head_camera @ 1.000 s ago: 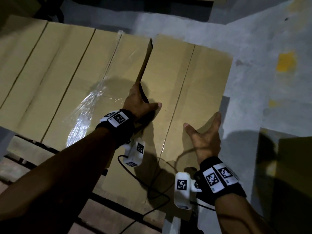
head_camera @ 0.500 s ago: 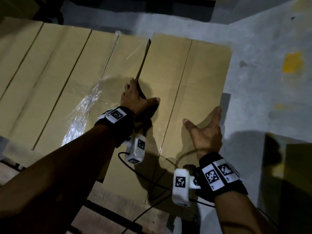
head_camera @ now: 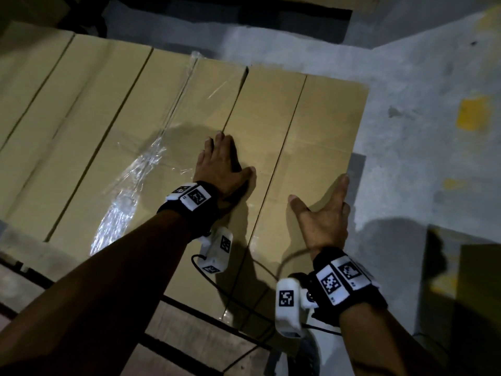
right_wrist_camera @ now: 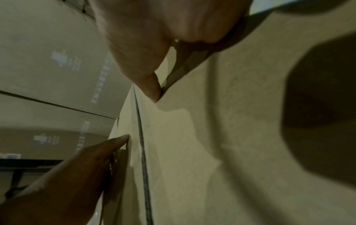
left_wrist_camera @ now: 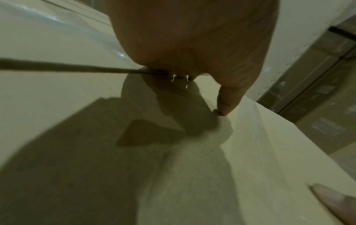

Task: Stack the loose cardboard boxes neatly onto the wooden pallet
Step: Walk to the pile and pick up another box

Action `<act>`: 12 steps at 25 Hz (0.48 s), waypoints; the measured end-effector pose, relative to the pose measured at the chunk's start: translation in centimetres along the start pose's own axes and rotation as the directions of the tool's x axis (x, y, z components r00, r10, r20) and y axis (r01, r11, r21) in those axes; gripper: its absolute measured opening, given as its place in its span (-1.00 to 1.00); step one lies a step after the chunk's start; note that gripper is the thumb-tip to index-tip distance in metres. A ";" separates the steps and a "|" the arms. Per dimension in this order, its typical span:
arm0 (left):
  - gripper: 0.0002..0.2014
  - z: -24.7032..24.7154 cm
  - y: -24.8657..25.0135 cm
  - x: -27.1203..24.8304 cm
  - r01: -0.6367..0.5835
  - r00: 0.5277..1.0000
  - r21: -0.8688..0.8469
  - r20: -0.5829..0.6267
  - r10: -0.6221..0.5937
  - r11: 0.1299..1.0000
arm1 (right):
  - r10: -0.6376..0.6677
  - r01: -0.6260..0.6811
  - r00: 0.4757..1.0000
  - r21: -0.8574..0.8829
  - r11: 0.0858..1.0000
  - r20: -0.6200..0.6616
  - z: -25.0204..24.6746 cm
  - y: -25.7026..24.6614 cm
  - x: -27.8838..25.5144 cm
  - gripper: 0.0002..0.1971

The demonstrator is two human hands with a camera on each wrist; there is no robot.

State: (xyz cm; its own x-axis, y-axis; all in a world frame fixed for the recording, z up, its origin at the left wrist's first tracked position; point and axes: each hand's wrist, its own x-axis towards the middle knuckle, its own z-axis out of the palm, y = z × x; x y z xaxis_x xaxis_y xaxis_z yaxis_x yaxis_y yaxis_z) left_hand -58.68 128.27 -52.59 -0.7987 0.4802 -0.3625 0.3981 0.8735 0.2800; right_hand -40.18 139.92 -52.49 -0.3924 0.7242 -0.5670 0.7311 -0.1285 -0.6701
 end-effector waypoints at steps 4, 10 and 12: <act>-0.10 -0.5 -1.3 -1.8 0.013 0.995 0.043 0.097 -0.018 0.999 | -0.011 0.012 1.000 0.051 0.999 -0.010 0.0 0.2 0.1 0.13; -0.06 -0.9 -6.5 -7.7 0.030 0.965 0.084 0.257 -0.051 0.996 | -0.085 0.083 0.996 -0.093 0.992 -0.014 0.2 0.1 -0.8 0.05; -0.05 -1.0 -8.7 -10.0 0.020 0.955 0.071 0.294 -0.040 0.997 | -0.092 0.091 0.996 -0.195 0.976 0.005 0.6 0.7 -2.2 0.01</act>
State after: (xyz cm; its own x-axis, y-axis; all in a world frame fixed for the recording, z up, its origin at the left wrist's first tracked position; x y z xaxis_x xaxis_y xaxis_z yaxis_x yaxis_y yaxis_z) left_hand -54.60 115.82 -50.53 -0.6458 0.4469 -0.6191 0.4130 0.8864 0.2091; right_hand -39.18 137.79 -51.98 -0.4608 0.7296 -0.5053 0.7872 0.0730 -0.6124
